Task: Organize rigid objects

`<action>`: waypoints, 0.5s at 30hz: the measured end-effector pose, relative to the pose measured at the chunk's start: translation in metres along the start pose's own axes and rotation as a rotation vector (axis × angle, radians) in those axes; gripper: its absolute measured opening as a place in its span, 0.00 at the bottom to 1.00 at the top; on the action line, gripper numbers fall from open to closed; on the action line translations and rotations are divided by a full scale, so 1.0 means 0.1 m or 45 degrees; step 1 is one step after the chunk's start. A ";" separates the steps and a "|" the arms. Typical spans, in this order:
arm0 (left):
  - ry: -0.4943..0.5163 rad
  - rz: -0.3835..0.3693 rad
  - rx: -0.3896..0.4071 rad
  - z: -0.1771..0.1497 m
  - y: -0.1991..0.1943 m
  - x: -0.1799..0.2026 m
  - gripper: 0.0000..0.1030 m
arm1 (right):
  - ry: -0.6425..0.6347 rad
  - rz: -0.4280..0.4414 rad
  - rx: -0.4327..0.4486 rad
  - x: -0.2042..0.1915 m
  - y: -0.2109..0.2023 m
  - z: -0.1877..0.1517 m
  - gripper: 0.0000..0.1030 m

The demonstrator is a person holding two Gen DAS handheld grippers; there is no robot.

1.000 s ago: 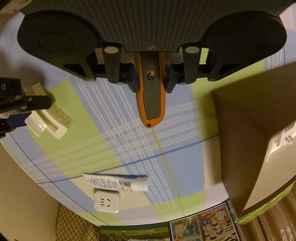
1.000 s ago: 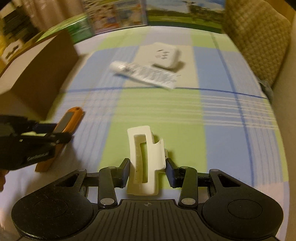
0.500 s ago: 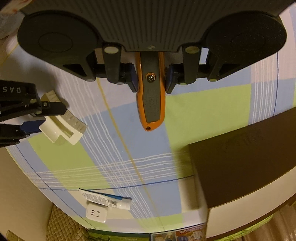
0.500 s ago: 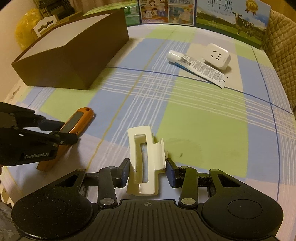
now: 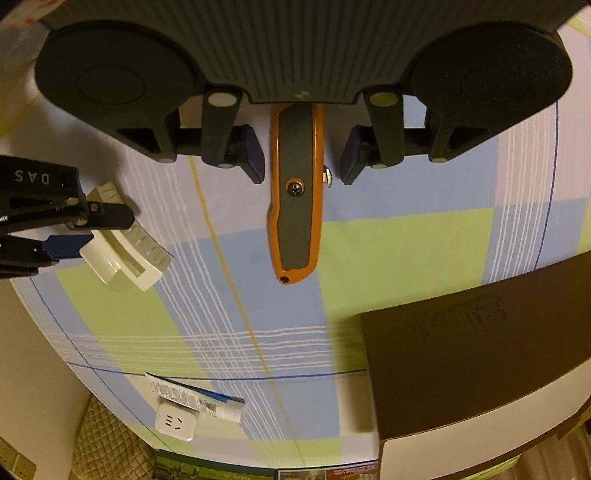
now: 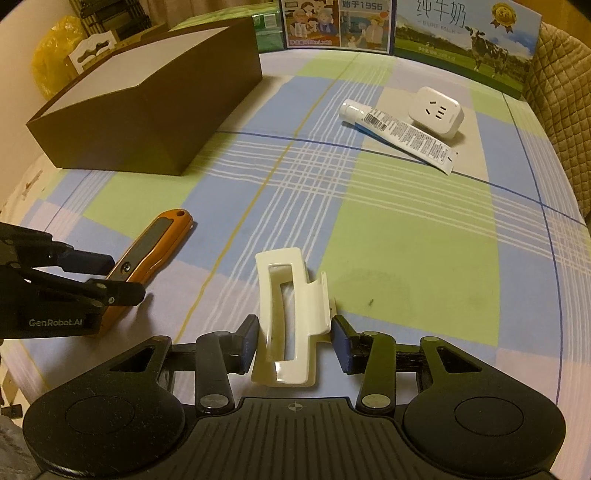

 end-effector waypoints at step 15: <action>0.002 0.055 0.007 0.07 0.05 0.06 0.30 | 0.008 -0.006 -0.014 0.01 0.04 0.01 0.43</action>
Point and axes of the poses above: each gripper's, at about its wrist camera, not at the fingertips, and y roughly the way its jaws point, x to its right, z to its top, the point moved 2 cm from there along y, roughly the way its jaws point, and after that the axes turned 9 degrees about y, right-handed, at the moved point
